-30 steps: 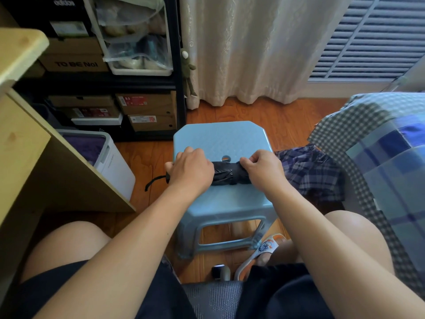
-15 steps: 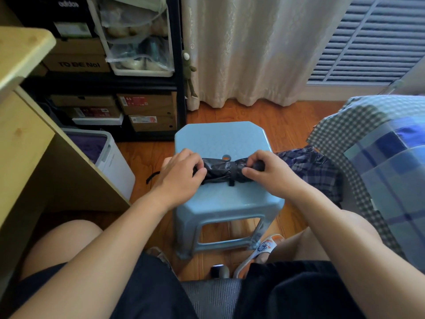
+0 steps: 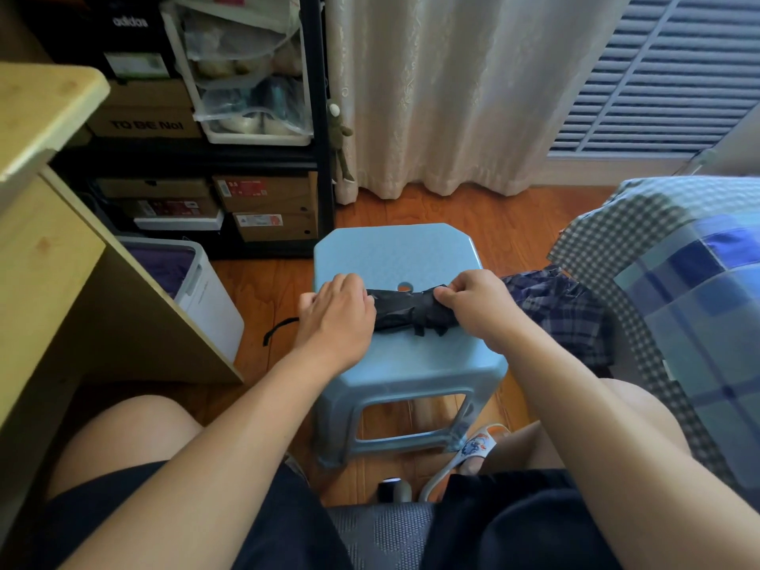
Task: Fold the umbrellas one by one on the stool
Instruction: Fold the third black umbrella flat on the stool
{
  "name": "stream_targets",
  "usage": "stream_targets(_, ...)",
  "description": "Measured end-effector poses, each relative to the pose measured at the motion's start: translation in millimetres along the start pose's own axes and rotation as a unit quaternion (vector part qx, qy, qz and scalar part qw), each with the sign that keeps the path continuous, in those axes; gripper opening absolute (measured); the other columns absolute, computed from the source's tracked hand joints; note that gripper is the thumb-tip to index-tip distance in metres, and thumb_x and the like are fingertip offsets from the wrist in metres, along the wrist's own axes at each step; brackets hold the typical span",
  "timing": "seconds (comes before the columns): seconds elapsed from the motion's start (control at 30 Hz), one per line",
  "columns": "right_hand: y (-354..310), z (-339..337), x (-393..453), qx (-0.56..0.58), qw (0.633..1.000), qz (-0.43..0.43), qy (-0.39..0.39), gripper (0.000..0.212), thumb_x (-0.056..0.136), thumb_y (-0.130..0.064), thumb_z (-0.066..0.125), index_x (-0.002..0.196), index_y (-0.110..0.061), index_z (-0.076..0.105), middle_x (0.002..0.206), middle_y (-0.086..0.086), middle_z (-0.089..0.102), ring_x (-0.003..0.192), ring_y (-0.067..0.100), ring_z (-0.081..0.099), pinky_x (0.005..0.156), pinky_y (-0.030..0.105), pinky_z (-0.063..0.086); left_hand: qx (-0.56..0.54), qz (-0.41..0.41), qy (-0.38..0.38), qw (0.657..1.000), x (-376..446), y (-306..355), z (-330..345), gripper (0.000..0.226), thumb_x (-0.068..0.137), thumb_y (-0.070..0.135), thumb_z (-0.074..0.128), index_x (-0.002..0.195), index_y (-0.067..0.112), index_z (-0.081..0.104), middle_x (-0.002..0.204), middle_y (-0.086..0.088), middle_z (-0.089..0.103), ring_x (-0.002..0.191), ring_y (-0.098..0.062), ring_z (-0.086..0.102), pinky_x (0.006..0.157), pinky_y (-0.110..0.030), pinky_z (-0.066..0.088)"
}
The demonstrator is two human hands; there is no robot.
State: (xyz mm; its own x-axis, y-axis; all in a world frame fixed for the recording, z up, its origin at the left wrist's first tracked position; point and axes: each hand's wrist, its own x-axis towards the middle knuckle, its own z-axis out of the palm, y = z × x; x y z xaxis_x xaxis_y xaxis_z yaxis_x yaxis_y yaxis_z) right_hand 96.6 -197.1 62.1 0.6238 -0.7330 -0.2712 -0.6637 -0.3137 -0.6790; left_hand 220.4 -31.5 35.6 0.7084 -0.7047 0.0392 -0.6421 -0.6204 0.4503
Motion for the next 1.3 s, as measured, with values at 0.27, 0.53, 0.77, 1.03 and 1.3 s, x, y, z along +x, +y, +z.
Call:
stream_targets(0.27, -6.8, 2.6, 10.2, -0.026, 1.0, -0.015, -0.004, 0.007, 0.098, -0.021, 0.064, 0.094, -0.02, 0.059, 0.098, 0.002, 0.065, 0.095, 0.026, 0.062, 0.08, 0.041, 0.054, -0.07, 0.123, 0.019, 0.99, -14.5, -19.4, -1.6, 0.009, 0.094, 0.043, 0.059, 0.095, 0.035, 0.055, 0.103, 0.013, 0.051, 0.1, -0.009, 0.049, 0.095, -0.033, 0.028)
stream_targets(0.53, 18.0, -3.2, -10.2, -0.071, 0.985, -0.158, 0.002, 0.019, 0.09, -0.031, 0.077, 0.087, -0.022, 0.06, 0.097, -0.001, 0.058, 0.091, 0.019, 0.054, 0.072, 0.027, 0.037, -0.035, 0.063, -0.018, 0.997, -1.3, -11.8, -7.6, 0.018, 0.103, 0.03, 0.048, 0.085, 0.026, 0.049, 0.097, 0.009, 0.05, 0.095, -0.015, 0.049, 0.096, -0.039, 0.032)
stream_targets(0.77, 6.1, -7.5, -13.5, -0.117, 0.983, -0.14, -0.024, 0.02, 0.093, -0.035, 0.073, 0.087, -0.023, 0.059, 0.091, -0.004, 0.063, 0.087, 0.019, 0.059, 0.074, 0.037, 0.048, -0.039, 0.031, -0.054, 0.997, -3.8, -10.7, -15.5, 0.023, 0.104, 0.03, 0.044, 0.081, 0.025, 0.045, 0.091, 0.009, 0.049, 0.086, -0.017, 0.05, 0.093, -0.041, 0.036)
stream_targets(1.03, -10.5, -5.9, -5.3, -0.056, 0.995, -0.015, -0.084, 0.025, 0.099, -0.032, 0.067, 0.085, -0.012, 0.063, 0.08, 0.003, 0.058, 0.076, 0.024, 0.053, 0.064, 0.032, 0.039, -0.024, 0.012, -0.068, 0.997, 3.7, -11.7, -20.0, 0.012, 0.104, 0.029, 0.044, 0.093, 0.023, 0.046, 0.093, 0.006, 0.055, 0.087, -0.025, 0.054, 0.079, -0.039, 0.035)
stream_targets(1.3, -2.7, 1.1, 8.9, -0.089, 0.98, -0.179, 0.007, 0.007, 0.096, -0.024, 0.068, 0.094, -0.018, 0.064, 0.099, 0.001, 0.063, 0.101, 0.026, 0.057, 0.085, 0.036, 0.044, -0.072, 0.145, -0.003, 0.987, 5.7, -43.0, -15.1, 0.02, 0.101, 0.012, 0.056, 0.103, 0.025, 0.071, 0.106, 0.009, 0.061, 0.101, -0.016, 0.057, 0.087, -0.04, 0.05)
